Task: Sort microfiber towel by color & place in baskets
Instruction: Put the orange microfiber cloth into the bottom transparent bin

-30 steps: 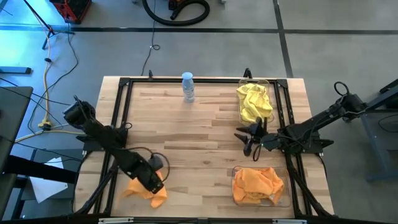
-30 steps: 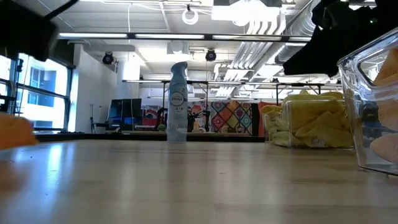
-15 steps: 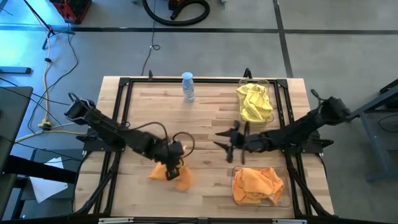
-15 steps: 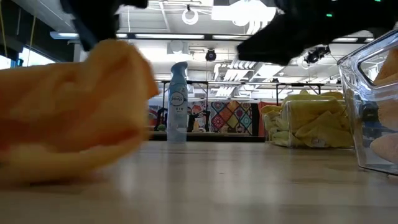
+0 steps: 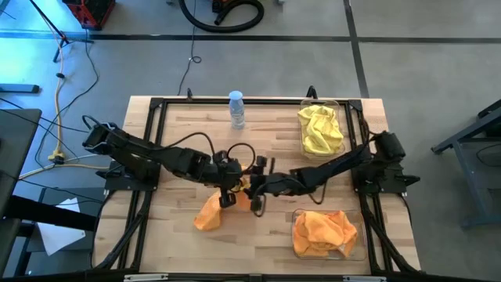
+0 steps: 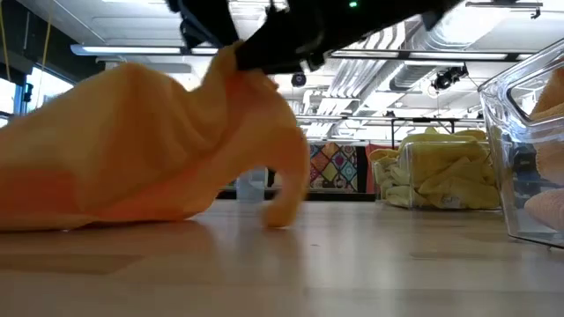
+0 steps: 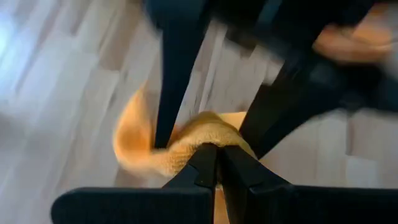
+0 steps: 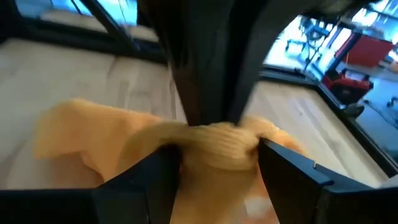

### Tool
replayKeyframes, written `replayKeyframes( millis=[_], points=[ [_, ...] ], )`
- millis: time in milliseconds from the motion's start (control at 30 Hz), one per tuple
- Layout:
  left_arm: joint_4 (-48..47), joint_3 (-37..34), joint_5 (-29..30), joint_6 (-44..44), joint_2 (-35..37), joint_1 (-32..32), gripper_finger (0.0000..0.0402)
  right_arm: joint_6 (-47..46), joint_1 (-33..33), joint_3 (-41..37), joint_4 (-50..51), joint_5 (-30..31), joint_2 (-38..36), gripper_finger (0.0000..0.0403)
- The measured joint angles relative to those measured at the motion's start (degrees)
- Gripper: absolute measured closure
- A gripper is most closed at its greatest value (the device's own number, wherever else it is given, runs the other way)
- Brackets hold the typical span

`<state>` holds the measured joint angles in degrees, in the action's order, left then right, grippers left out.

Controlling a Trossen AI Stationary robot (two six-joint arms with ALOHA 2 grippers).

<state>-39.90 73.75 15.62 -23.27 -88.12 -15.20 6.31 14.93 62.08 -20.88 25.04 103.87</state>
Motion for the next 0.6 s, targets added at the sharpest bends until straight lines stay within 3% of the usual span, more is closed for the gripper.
replayKeyframes(
  millis=[167, 400, 600],
  points=[
    [0.25, 2.12, 0.66, 3.41, 0.02, 0.25, 0.0401, -3.08, -1.09, 5.43, 9.99, 0.0, 2.52, 0.0223],
    [-0.05, 2.52, 2.94, 3.29, 0.04, 0.24, 0.0391, -5.66, -1.15, 5.71, 13.16, -1.48, 2.25, 0.0387],
    [-1.57, 2.5, 2.83, 4.51, 0.48, 0.24, 0.0359, -15.35, -0.75, 5.75, 22.73, -1.53, 0.53, 0.0385]
  ],
)
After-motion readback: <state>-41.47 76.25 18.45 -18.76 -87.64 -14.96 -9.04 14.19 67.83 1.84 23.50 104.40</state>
